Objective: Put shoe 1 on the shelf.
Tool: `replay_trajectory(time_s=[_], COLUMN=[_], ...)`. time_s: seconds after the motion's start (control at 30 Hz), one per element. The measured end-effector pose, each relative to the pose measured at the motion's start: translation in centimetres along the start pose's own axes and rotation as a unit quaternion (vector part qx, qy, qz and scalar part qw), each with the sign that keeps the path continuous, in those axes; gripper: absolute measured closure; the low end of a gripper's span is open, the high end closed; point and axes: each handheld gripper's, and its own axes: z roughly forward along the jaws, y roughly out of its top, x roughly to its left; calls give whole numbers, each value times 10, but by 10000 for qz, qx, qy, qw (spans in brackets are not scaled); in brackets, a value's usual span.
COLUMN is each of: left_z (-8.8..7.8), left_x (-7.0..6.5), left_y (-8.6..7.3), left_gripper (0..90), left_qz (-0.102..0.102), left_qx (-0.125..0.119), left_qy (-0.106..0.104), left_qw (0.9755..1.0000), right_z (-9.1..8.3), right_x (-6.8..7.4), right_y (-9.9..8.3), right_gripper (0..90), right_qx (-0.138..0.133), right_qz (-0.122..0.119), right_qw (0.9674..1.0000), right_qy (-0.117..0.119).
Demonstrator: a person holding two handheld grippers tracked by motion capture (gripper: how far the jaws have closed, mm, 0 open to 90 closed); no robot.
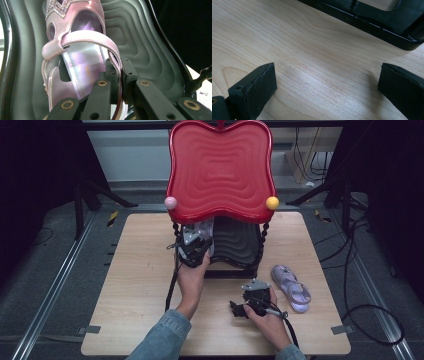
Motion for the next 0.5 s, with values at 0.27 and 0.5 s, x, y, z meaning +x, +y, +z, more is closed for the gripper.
replay_trajectory(time_s=[0.27, 0.5], left_z=[6, 13], left_x=[-3, -7], left_y=[1, 2], left_gripper=[860, 856], left_qz=[-27, 4], left_qx=[-25, 5], left_qy=[17, -11], left_qw=[10000, 10000], right_z=[0, 0], right_x=[0, 0], right_y=[0, 0], right_gripper=[21, 21], right_qx=[-1, -2], right_qz=[-18, -34], right_qw=[10000, 10000], right_qy=[11, 23])
